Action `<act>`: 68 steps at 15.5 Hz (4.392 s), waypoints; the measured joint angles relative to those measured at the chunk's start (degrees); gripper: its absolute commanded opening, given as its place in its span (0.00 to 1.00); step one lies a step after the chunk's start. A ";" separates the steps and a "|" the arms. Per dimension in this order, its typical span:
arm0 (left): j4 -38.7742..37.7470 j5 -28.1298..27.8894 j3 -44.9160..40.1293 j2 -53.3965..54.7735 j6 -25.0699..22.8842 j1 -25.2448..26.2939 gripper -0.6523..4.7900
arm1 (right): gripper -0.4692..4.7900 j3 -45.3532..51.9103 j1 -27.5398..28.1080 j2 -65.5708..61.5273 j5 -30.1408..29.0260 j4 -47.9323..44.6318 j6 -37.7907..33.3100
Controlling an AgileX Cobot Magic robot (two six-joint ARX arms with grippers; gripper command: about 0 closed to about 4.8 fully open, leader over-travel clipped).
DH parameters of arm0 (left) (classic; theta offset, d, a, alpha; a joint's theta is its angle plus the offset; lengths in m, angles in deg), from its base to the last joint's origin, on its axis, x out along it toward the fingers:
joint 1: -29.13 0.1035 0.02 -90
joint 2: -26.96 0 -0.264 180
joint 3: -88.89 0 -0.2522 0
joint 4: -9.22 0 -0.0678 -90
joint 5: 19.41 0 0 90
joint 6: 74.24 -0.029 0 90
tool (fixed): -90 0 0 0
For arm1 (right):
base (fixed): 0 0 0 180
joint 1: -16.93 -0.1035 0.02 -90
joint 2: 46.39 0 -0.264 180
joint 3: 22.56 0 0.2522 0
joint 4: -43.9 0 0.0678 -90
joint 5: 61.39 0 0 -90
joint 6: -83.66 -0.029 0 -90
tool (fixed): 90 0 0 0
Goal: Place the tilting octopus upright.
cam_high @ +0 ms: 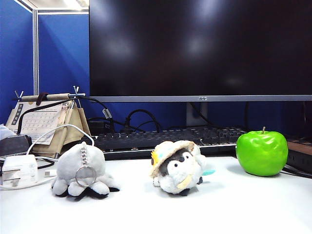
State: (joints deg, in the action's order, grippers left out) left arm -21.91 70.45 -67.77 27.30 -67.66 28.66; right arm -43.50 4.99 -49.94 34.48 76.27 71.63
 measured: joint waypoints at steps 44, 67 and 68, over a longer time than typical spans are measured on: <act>13.66 -1.16 -9.16 -0.02 -0.52 0.20 0.11 | 0.08 6.64 12.09 0.66 0.52 -24.96 1.62; 13.66 -1.16 -9.16 -0.02 -0.52 0.20 0.11 | 0.08 6.64 12.15 0.70 0.52 -24.09 9.05; 13.66 -1.14 -9.16 -0.02 -0.52 0.20 0.11 | 0.08 6.64 12.15 0.70 0.52 -24.09 9.05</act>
State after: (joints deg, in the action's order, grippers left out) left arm -8.25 69.31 -76.92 27.28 -68.18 28.85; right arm -36.85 17.14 -49.24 35.00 52.19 80.68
